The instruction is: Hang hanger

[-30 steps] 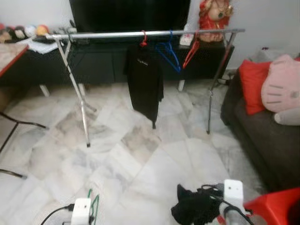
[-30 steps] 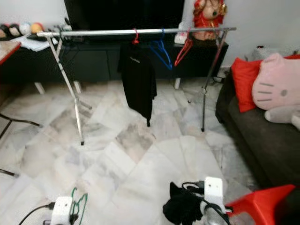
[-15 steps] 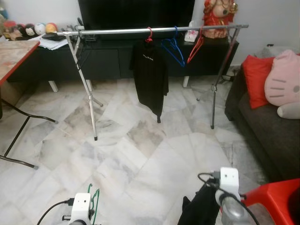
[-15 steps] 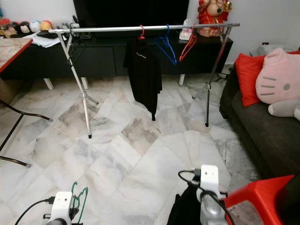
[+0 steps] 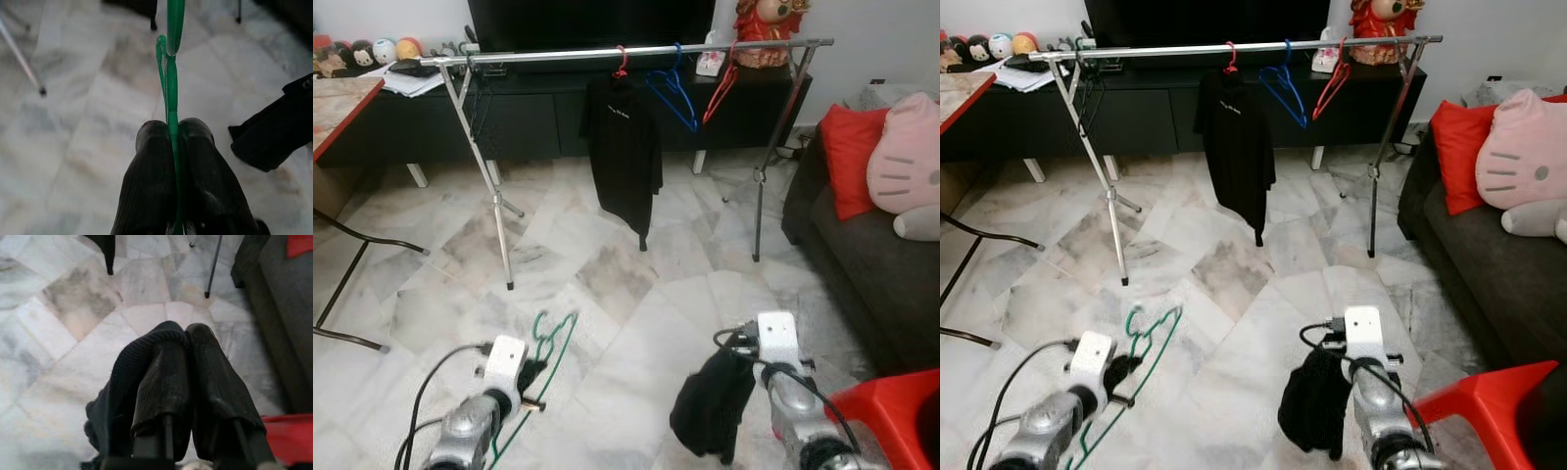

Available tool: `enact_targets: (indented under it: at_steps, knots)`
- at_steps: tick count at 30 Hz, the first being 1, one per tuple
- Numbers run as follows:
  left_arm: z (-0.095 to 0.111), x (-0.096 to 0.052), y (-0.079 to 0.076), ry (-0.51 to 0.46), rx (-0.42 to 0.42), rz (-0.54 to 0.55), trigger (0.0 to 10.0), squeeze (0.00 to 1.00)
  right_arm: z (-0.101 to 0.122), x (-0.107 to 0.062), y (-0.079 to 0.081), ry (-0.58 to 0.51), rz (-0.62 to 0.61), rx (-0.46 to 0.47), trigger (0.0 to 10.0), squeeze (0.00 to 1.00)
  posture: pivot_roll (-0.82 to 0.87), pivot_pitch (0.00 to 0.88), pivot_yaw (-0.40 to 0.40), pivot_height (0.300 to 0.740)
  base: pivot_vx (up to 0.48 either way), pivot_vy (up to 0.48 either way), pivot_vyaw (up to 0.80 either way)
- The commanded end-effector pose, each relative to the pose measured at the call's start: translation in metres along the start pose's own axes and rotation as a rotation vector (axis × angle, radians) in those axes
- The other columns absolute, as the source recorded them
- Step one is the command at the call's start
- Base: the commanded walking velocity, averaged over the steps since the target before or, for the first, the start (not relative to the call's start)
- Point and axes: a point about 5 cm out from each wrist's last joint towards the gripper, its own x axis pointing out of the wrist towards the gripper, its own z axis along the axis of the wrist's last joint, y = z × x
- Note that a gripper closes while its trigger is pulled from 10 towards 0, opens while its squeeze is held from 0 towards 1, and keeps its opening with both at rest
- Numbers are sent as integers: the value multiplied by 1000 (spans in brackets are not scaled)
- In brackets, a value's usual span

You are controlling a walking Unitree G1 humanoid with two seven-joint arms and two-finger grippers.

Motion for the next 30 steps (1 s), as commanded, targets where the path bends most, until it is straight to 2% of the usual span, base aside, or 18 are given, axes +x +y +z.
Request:
enact_targets:
  at_steps: [1, 4, 8, 9, 14, 15, 16, 18, 22, 28, 30]
  knots:
    - [12, 2, 0, -31, 36, -84, 10000, 0, 24, 8, -4, -48, 10, -62, 10000, 0, -43, 4, -5, 740, 0, 0, 0]
    - [24, 3, 0, -55, 79, -151, 10000, 0, 43, 13, -1, -90, 43, -126, 10000, 0, -40, 2, -3, 740, 0, 0, 0]
    - [34, 5, -2, -60, 100, -245, 10000, 0, 66, 17, 11, -149, 120, -206, 10000, 0, -37, 0, -1, 740, 0, 0, 0]
    - [34, 5, -2, -60, 100, -245, 10000, 0, 66, 17, 11, -149, 120, -206, 10000, 0, -37, 0, -1, 740, 0, 0, 0]
    - [55, 7, -14, -87, 121, -380, 10000, 0, 92, 19, 33, -196, 215, -298, 10000, 0, -36, 0, 3, 740, 0, 0, 0]
    - [55, 7, -14, -87, 121, -380, 10000, 0, 92, 19, 33, -196, 215, -298, 10000, 0, -36, 0, 3, 740, 0, 0, 0]
    - [61, 8, -19, -88, 130, -437, 10000, 0, 100, 18, 42, -212, 245, -306, 10000, 0, -34, 0, 4, 740, 0, 0, 0]
    - [65, 8, -22, -88, 133, -471, 10000, 0, 106, 18, 48, -220, 264, -290, 10000, 0, -32, 0, 6, 740, 0, 0, 0]
    - [60, 7, -21, -56, 109, -501, 10000, 0, 116, 16, 59, -229, 296, -276, 10000, 0, -36, 0, 16, 740, 0, 0, 0]
    - [60, -1, -26, -27, 98, -586, 10000, 0, 122, 16, 64, -230, 291, -268, 10000, 0, -30, 0, 17, 740, 0, 0, 0]
    - [60, -5, -28, -1, 133, -627, 10000, 0, 117, 18, 60, -205, 263, -302, 10000, 0, -24, 0, 14, 740, 0, 0, 0]
